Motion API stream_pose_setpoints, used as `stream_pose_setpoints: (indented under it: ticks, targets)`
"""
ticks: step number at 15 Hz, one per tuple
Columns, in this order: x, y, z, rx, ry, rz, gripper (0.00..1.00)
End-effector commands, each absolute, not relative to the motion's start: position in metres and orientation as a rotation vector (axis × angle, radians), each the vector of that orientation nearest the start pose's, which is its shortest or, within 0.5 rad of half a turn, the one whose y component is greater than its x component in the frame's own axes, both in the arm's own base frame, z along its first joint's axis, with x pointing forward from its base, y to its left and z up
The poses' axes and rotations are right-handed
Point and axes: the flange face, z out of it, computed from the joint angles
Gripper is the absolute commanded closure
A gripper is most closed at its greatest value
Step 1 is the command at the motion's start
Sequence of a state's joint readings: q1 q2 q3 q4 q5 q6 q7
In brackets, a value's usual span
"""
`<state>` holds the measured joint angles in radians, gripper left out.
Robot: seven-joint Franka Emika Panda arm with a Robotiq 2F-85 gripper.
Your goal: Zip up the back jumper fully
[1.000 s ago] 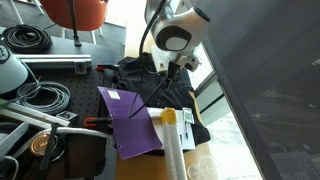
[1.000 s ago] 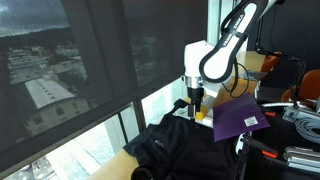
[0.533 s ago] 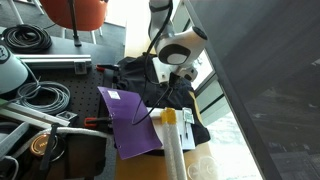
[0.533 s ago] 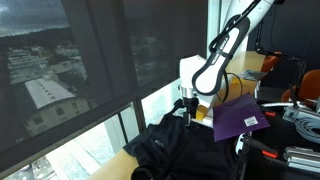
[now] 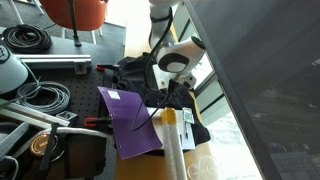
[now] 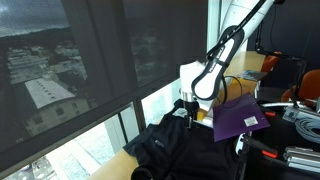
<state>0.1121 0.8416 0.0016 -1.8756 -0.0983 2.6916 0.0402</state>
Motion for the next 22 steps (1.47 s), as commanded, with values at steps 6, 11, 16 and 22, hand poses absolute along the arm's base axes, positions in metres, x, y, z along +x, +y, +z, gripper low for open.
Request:
stream_pose_setpoints:
  ticks: [6, 11, 16, 22]
  targets:
    - [0.602, 0.058, 0.045, -3.198, -0.221, 0.063, 0.0]
    - [0.61, 0.059, 0.04, -3.189, -0.18, 0.072, 0.0]
    - [0.611, 0.065, 0.036, -3.191, -0.167, 0.074, 0.0]
    - [0.599, 0.074, 0.037, -3.19, -0.161, 0.097, 0.0]
